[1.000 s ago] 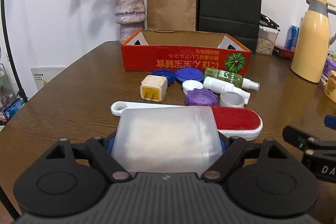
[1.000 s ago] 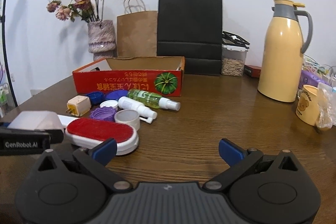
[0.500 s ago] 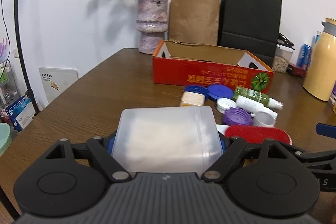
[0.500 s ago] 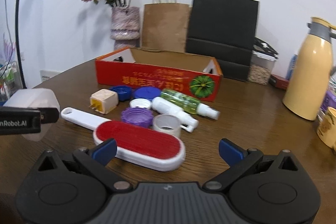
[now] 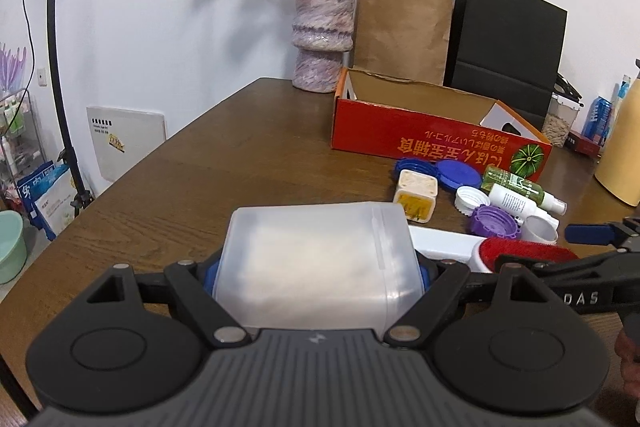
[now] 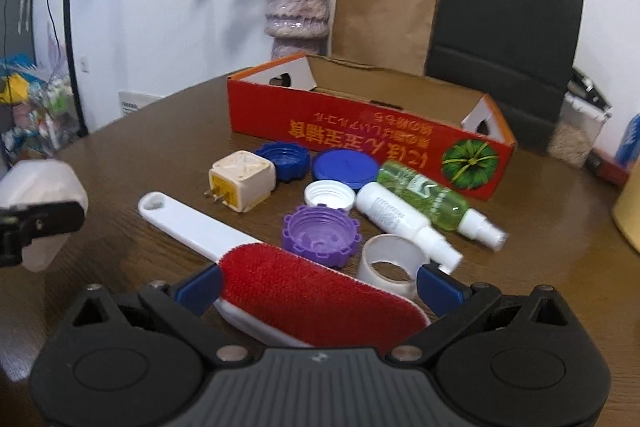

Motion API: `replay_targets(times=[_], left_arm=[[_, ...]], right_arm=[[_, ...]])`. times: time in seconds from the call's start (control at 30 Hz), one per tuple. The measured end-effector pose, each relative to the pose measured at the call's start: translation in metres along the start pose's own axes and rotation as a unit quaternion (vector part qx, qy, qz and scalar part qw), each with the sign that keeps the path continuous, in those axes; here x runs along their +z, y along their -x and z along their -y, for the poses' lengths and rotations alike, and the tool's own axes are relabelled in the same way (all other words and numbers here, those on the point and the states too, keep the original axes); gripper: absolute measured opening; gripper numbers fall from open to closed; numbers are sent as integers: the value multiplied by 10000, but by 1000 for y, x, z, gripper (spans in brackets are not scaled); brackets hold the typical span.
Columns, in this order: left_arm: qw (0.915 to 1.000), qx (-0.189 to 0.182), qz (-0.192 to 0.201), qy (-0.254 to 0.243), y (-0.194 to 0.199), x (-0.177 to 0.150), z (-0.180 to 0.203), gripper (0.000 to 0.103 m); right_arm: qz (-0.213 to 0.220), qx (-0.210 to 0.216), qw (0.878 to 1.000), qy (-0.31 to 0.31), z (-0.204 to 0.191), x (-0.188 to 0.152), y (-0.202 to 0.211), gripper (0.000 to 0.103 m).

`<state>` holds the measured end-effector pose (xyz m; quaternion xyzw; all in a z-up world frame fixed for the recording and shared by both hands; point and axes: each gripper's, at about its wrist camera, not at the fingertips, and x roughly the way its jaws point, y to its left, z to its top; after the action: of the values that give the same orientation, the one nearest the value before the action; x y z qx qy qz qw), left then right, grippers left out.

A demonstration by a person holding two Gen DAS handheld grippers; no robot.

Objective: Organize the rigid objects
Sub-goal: 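Lift the white box with the left tool while the right tool grasps the red lint brush, then carry the white box and lint brush over the red cardboard box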

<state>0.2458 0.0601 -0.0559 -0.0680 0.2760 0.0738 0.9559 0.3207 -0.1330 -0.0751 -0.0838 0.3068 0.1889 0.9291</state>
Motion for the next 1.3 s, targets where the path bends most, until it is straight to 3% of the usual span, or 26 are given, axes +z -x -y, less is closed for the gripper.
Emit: replay_targets(times=[0.3, 0.8, 1.0, 1.17, 1.3], left_arm=[[10000, -42, -19, 57, 6, -4, -4, 83], [9998, 81, 154, 127, 47, -21, -23, 83], [9993, 255, 181, 218, 57, -25, -39, 83], [9988, 327, 207, 283, 61, -24, -47, 83], [9986, 345, 233, 318, 62, -23, -50, 83]], right_arm=[[-159, 168, 9997, 87, -9, -12, 9, 103], [-75, 808, 9958, 426, -56, -29, 53, 79], [-99, 774, 9953, 573, -59, -19, 31, 79], [-301, 836, 9949, 473, -56, -17, 6, 59], [-198, 958, 9937, 544, -59, -20, 4, 57]])
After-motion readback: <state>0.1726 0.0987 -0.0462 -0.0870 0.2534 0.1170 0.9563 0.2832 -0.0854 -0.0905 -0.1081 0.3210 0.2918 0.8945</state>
